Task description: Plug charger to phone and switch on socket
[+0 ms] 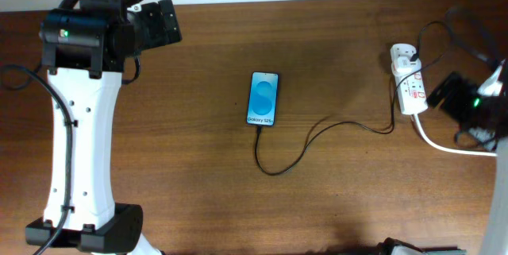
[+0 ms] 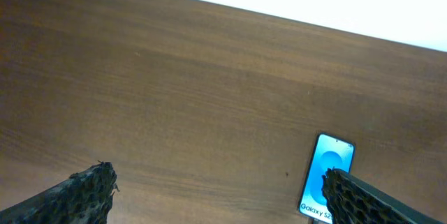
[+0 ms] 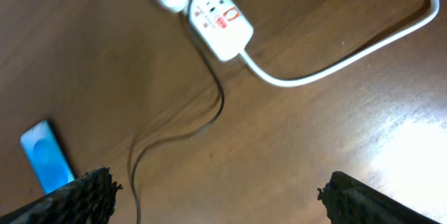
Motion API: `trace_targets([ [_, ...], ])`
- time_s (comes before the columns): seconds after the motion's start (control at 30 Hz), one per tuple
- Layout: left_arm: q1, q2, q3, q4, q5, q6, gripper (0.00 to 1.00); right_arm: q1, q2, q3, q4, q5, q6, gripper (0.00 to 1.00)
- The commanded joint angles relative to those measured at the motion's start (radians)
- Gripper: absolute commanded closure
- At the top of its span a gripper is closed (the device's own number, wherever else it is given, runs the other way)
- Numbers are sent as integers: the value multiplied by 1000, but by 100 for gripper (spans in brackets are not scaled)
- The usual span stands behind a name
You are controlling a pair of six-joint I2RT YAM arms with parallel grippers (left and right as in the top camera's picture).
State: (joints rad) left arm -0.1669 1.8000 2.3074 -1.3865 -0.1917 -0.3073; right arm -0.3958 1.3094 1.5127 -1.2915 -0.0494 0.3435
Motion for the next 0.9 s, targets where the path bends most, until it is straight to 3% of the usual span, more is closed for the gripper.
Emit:
trace_targets([
  [0.0,-2,-2,-3,1,-11,1,1,79,-228,-153,-7,1,2,2],
  [0.07,-2,-2,-3,1,-11,1,0,120,-377,-273,-26,-8,2,2],
  [0.13,-2,-2,-3,1,-11,1,0,121,-465,-342,-161,-10,2,2],
  [0.23,-2,-2,-3,1,-11,1,1,121,-464,-342,-235,-215,10,2],
  [0.67,-2,-2,-3,1,-11,1,1,122,-484,-343,-234,-284,-41,2],
  [0.87,-2,-2,-3,1,-11,1,1,122,-640,-345,-165,-304,-112,2],
])
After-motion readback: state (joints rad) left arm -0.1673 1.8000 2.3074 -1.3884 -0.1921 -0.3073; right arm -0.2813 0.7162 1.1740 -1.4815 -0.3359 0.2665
